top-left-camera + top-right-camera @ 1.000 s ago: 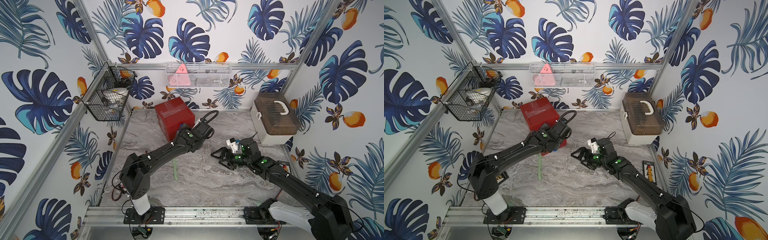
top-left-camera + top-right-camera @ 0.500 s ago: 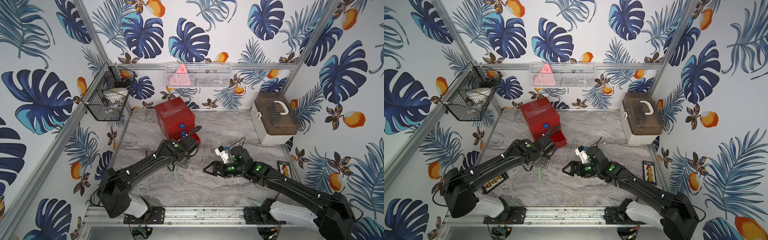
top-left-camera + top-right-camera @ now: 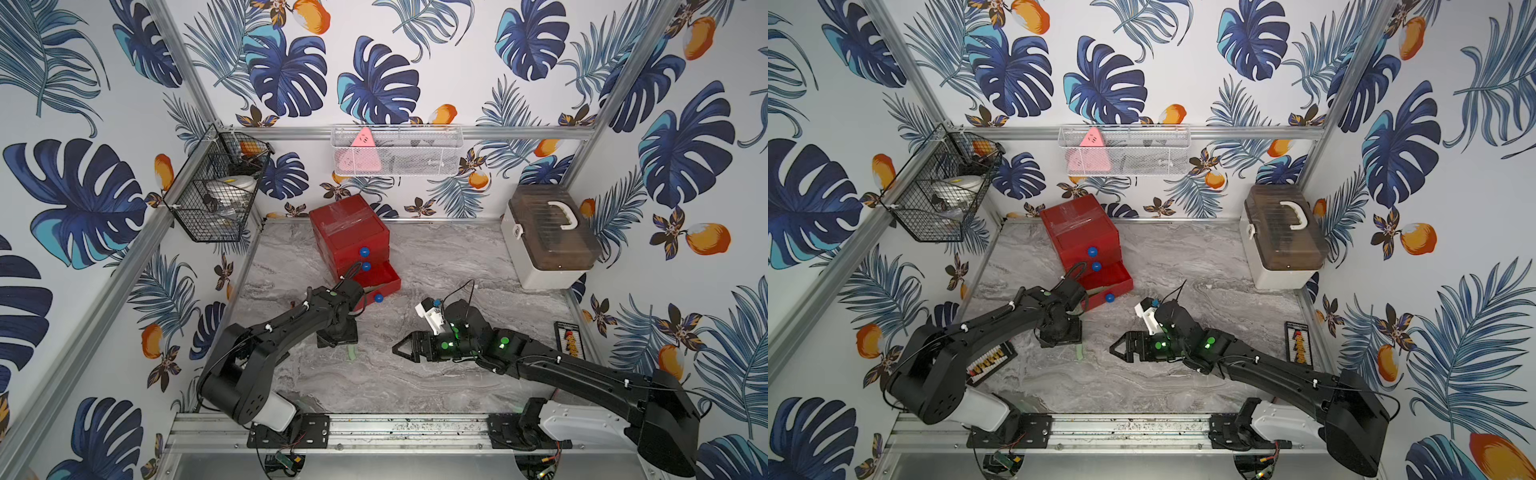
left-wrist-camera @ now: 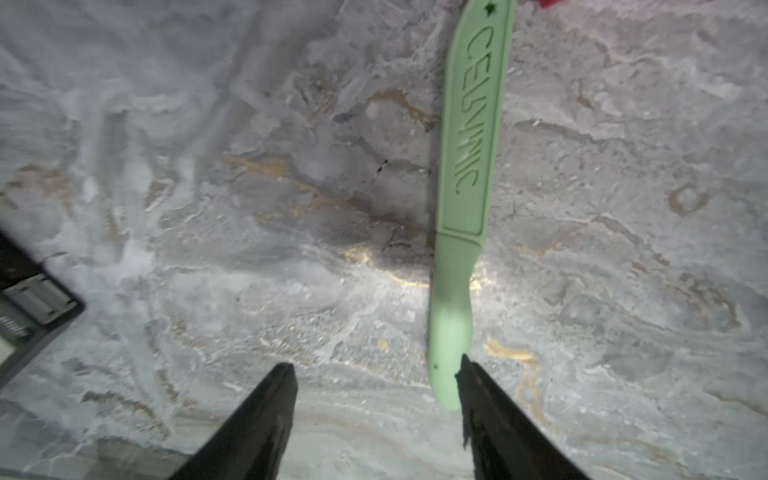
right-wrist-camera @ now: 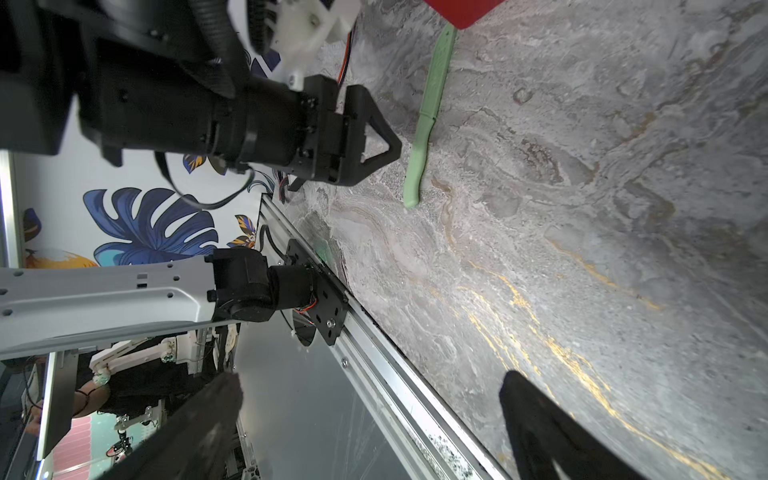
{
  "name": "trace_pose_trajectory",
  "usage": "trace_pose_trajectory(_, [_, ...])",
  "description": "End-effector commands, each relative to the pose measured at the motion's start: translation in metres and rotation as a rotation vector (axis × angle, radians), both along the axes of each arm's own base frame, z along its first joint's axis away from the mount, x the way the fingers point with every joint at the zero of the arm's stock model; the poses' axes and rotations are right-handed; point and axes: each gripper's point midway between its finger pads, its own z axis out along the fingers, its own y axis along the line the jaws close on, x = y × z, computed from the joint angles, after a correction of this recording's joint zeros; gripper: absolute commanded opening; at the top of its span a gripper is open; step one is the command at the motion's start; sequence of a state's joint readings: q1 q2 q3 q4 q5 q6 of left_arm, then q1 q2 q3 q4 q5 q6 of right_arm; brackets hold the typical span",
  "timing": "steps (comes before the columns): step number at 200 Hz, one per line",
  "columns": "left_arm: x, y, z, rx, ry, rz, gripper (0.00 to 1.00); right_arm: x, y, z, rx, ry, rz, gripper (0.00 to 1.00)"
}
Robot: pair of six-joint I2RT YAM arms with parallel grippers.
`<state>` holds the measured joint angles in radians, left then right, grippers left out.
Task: Place the fruit knives into the drawer by color
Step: Pick up the fruit knife from the center of the board.
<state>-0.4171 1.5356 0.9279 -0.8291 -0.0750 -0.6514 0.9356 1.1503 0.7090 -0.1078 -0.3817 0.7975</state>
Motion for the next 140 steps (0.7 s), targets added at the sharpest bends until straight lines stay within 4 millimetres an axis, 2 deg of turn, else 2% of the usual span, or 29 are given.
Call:
trace_pose_trajectory(1, [0.014,-0.013,-0.004,-0.060,-0.010,-0.022,0.67,0.007,0.003,0.008,0.021,-0.029,-0.022,1.00])
trace_pose_trajectory(49, [0.022,-0.017,-0.022,-0.072,0.006,0.012,0.66,0.011,0.004,0.006,0.020,-0.027,-0.040,1.00])
trace_pose_trajectory(85, [0.020,-0.015,-0.038,-0.056,0.034,0.021,0.65,0.013,0.004,0.006,0.016,-0.032,-0.052,1.00])
trace_pose_trajectory(107, [0.018,-0.011,-0.047,-0.042,0.052,0.019,0.59,0.014,0.004,0.004,0.014,-0.030,-0.060,1.00])
trace_pose_trajectory(126, [0.017,-0.009,-0.052,-0.033,0.062,0.011,0.45,0.015,0.004,0.003,0.015,-0.027,-0.067,1.00])
trace_pose_trajectory(140, [0.017,-0.008,-0.054,-0.033,0.067,0.008,0.44,0.016,0.004,0.002,0.014,-0.028,-0.069,1.00])
